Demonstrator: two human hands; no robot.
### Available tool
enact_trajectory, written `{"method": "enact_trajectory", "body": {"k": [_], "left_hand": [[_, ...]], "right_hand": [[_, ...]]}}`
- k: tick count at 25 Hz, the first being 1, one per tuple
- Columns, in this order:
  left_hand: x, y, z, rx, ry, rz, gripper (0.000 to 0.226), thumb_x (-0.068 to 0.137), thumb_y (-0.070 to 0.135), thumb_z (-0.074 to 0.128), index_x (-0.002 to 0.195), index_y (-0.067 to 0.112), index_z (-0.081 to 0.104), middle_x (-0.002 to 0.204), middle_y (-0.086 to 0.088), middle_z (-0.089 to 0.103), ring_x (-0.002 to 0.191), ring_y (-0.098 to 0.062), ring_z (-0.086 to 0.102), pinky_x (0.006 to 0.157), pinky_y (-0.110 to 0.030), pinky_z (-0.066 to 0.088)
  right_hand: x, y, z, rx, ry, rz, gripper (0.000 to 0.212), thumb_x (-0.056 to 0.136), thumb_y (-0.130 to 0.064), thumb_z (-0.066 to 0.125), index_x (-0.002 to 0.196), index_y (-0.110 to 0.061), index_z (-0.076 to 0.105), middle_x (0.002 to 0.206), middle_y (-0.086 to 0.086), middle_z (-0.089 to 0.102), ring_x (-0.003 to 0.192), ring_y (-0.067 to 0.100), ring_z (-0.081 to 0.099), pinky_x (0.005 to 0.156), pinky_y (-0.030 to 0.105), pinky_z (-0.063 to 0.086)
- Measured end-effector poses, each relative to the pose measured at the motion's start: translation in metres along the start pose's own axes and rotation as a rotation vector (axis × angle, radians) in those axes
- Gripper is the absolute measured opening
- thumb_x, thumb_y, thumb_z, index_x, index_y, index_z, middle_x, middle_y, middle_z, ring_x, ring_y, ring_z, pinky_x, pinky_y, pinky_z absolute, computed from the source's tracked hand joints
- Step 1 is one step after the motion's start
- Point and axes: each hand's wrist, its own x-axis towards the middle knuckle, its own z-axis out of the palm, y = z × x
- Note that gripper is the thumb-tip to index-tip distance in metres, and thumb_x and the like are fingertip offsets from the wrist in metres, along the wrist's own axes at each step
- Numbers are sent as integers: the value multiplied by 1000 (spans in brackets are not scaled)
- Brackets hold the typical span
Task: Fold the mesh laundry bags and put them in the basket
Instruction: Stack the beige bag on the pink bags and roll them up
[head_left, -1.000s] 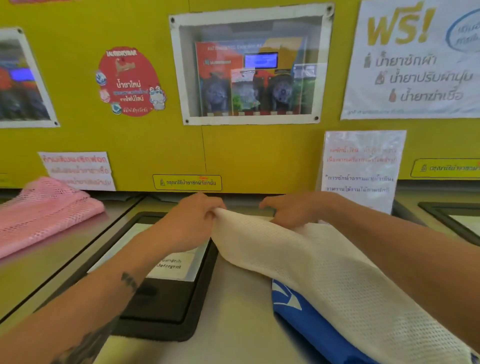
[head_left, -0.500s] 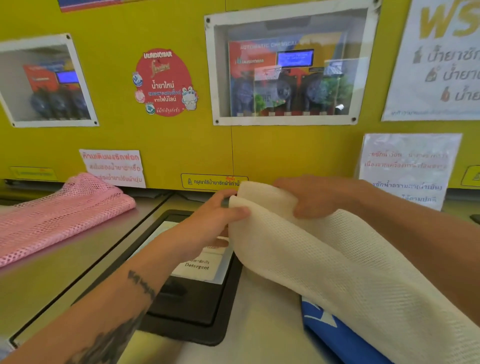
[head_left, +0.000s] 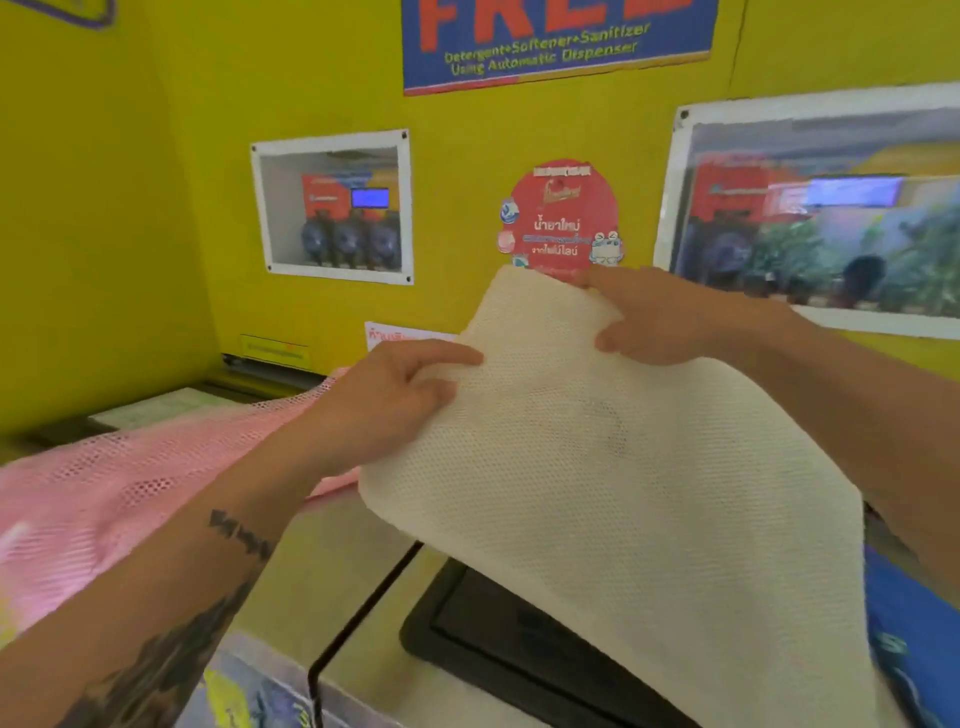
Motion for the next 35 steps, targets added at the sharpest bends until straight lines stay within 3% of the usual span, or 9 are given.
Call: {"method": "enact_trajectory", "body": {"k": [3,8,13,15,19,22,25,30,35], "left_hand": [[-13,-49,-48,50,50,-79,32,97,15,53,114,36,69,131,16,53,104,-3,54,78,-19,40],[-39,-123,-123,46,120,-205,34,96,17,56,126,31,64,133,11,52,117,-13,54,95,-30,43],[-53,-177,-171,138,276,-345,47,94,20,59,140,28,52,147,4,45,126,-19,48,104,-33,39],[-58,-197,-182,231,311,-421,50,95,21,57,143,28,48,151,-1,41,128,-24,48,105,-38,40],[-66,-224,-196,468,338,-555,56,94,19,54,148,21,41,153,-7,41,133,-27,45,107,-37,38],[-71,-237,-200,650,264,-634,54,93,27,54,146,18,43,147,-7,47,132,-27,46,104,-37,41],[-74,-247,-199,710,153,-686,54,94,37,52,144,19,44,144,-7,48,127,-25,49,99,-35,44],[-83,-261,-195,731,82,-703,57,96,51,43,147,27,36,144,-9,36,121,-28,49,98,-39,46],[-109,-269,-195,764,239,-441,45,97,21,50,140,33,47,148,-5,32,116,-25,52,88,-33,51]], "right_hand": [[66,-62,48,10,-22,-84,47,89,-7,57,127,-33,49,127,4,58,108,27,55,83,36,46],[161,-174,103,-96,-54,-244,48,86,-3,52,125,-32,53,120,6,61,97,26,56,71,32,42],[212,-270,153,-261,106,-394,57,88,-19,59,141,-28,40,132,9,52,121,34,47,94,48,38],[213,-292,174,-279,-13,-392,57,90,-25,58,143,-27,39,136,10,47,123,36,45,98,50,37],[185,-294,200,-289,-525,-315,60,94,-31,56,150,-24,35,150,4,42,133,27,43,103,40,42],[166,-277,222,-338,-699,-196,63,94,-26,52,151,-23,28,137,5,49,116,24,51,90,35,47],[168,-265,237,-220,-673,-170,62,94,-14,49,151,-24,27,127,5,50,107,23,53,87,35,48],[181,-256,250,-136,-561,-172,59,98,-5,42,153,-20,27,149,7,40,131,29,43,108,38,36],[175,-276,246,-141,-451,-237,59,93,-9,53,149,-21,36,148,5,41,130,28,45,105,39,41]]}}
